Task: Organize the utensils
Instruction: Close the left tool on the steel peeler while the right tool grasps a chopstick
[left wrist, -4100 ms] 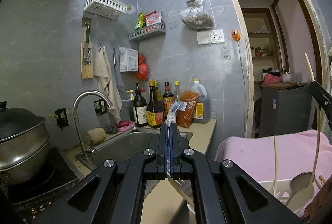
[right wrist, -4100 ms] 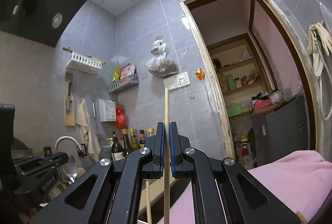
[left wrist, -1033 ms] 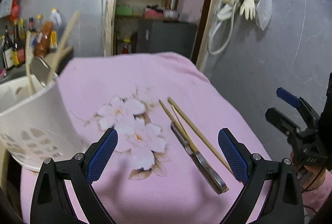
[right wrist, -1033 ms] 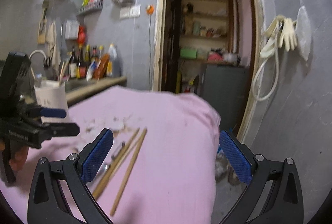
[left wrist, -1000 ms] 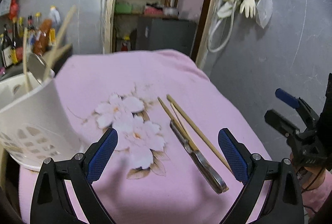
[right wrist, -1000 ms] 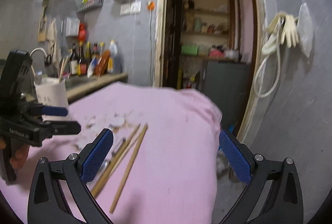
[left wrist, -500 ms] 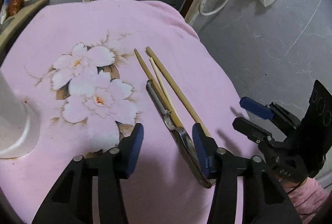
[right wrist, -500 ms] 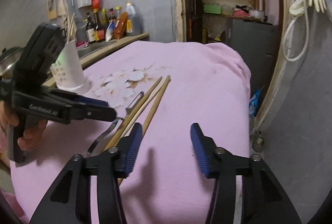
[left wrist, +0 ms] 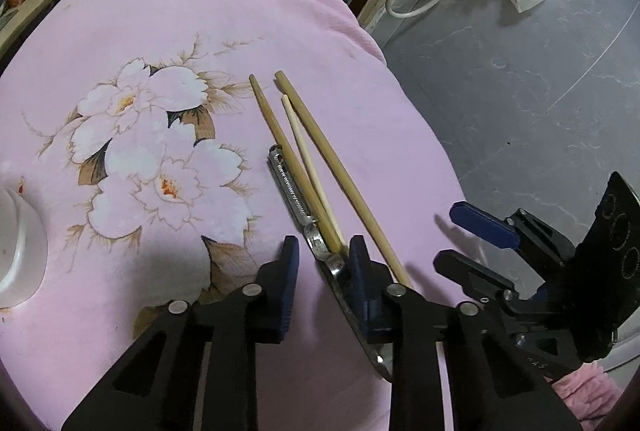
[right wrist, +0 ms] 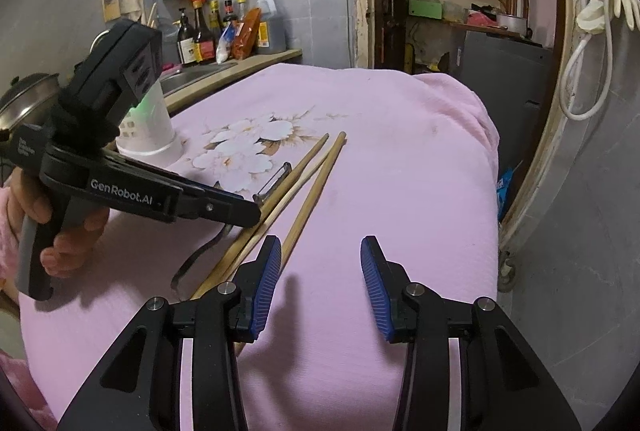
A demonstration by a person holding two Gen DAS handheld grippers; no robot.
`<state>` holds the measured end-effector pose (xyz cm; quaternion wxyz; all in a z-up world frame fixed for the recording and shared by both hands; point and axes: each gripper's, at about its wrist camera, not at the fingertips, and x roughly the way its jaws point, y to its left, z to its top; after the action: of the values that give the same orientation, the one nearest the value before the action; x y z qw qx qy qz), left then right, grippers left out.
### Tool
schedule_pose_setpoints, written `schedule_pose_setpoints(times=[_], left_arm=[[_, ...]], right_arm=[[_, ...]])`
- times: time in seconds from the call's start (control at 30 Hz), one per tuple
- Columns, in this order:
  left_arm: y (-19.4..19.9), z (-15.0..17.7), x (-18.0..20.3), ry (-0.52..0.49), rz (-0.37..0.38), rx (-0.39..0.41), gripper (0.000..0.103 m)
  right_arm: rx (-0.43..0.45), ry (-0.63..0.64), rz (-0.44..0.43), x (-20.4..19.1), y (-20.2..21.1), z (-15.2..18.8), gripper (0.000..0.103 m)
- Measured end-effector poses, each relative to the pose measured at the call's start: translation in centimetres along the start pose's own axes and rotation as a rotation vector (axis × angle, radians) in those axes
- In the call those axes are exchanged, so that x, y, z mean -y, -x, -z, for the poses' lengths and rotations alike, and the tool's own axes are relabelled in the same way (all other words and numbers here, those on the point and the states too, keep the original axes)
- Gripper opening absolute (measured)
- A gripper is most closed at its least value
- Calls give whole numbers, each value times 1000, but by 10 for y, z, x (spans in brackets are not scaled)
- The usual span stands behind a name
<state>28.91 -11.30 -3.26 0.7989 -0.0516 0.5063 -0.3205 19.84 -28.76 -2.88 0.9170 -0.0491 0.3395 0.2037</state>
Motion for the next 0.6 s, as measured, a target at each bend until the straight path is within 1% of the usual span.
schedule_pose_setpoints(times=[0.13, 0.17, 0.23, 0.4, 0.5, 0.6], left_arm=[[-1, 3, -2, -7, 6, -12, 10], [0, 4, -3, -10, 0, -12, 10], [0, 4, -4, -2, 6, -11, 9], [0, 4, -5, 21, 15, -11, 8], [3, 4, -5, 31, 8, -7, 8], [8, 8, -6, 39, -11, -7, 7]], right_arm=[[-22, 33, -3, -6, -4, 0, 39], [-29, 39, -5, -7, -6, 0, 39], [-49, 50, -6, -10, -10, 0, 37], [-99, 56, -15, -11, -20, 0, 27], [-109, 48, -22, -11, -23, -1, 24], [-124, 39, -23, -13, -25, -2, 23]])
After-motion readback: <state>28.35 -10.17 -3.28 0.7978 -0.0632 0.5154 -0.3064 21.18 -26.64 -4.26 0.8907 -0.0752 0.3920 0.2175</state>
